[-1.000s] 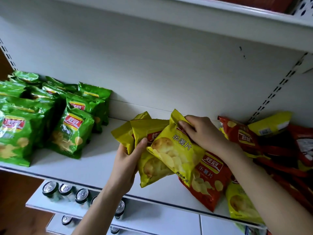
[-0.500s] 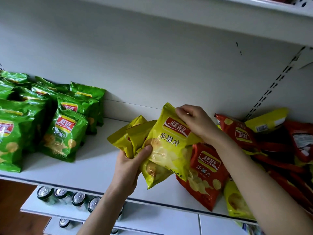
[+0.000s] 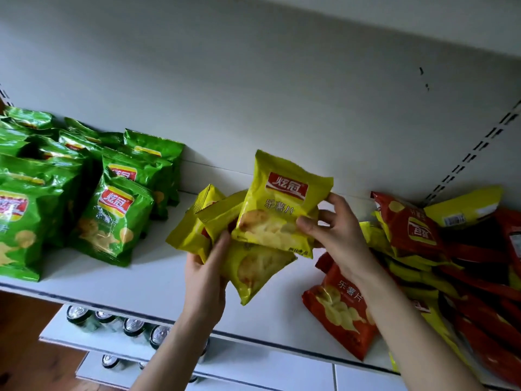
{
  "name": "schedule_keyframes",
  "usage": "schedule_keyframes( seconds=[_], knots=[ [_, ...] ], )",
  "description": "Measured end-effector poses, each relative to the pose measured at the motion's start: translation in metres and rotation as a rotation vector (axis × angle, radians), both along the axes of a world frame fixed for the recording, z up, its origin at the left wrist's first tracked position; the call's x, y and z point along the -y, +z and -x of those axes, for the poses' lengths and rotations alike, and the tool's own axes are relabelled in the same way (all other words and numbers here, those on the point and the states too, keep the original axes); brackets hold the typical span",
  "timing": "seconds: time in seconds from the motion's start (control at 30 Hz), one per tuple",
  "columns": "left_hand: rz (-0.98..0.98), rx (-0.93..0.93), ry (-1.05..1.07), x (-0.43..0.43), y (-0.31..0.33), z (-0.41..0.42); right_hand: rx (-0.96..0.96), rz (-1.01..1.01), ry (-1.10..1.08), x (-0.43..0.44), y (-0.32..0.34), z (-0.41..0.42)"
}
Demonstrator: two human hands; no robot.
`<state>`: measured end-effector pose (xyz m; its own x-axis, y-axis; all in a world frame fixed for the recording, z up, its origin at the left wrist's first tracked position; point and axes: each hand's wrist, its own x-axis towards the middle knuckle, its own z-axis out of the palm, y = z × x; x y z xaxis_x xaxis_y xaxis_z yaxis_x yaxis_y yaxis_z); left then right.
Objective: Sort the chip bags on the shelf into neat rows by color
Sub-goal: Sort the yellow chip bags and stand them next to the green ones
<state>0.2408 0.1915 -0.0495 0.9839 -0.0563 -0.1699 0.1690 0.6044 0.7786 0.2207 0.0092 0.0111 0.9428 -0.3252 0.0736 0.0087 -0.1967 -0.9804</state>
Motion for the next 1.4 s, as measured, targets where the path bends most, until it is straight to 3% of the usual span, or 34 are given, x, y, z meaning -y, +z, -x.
schedule_keyframes(
  seconds=[0.07, 0.17, 0.33, 0.53, 0.73, 1.1, 1.2, 1.3, 1.4],
  knots=[
    [-0.025, -0.017, 0.044, -0.009, -0.002, -0.004, 0.071, 0.017, -0.035, 0.009, 0.0, -0.016],
    [-0.126, -0.028, 0.088, -0.025, -0.008, -0.003, 0.142, 0.231, -0.163, 0.024, -0.012, -0.051],
    [-0.203, -0.07, 0.073, -0.041, -0.019, 0.008, -0.039, 0.487, -0.194, 0.025, -0.069, -0.096],
    [-0.227, -0.111, -0.021, -0.041, -0.021, 0.014, -0.164, 0.476, -0.193, 0.015, -0.094, -0.116],
    [-0.167, -0.148, -0.094, -0.037, -0.016, 0.017, -0.166, 0.488, -0.208, 0.013, -0.091, -0.112],
    [-0.212, -0.114, -0.138, -0.037, -0.014, 0.016, -0.31, 0.493, -0.187, 0.008, -0.066, -0.1],
    [-0.215, -0.082, -0.133, -0.038, -0.011, 0.008, -0.25, 0.392, -0.204, 0.011, -0.043, -0.073],
    [-0.202, -0.049, -0.139, -0.034, -0.004, 0.0, -0.244, 0.192, 0.036, -0.004, -0.019, -0.02],
    [-0.196, -0.018, -0.16, -0.026, -0.001, -0.007, -0.317, 0.191, 0.316, -0.023, -0.017, 0.02]
  ],
)
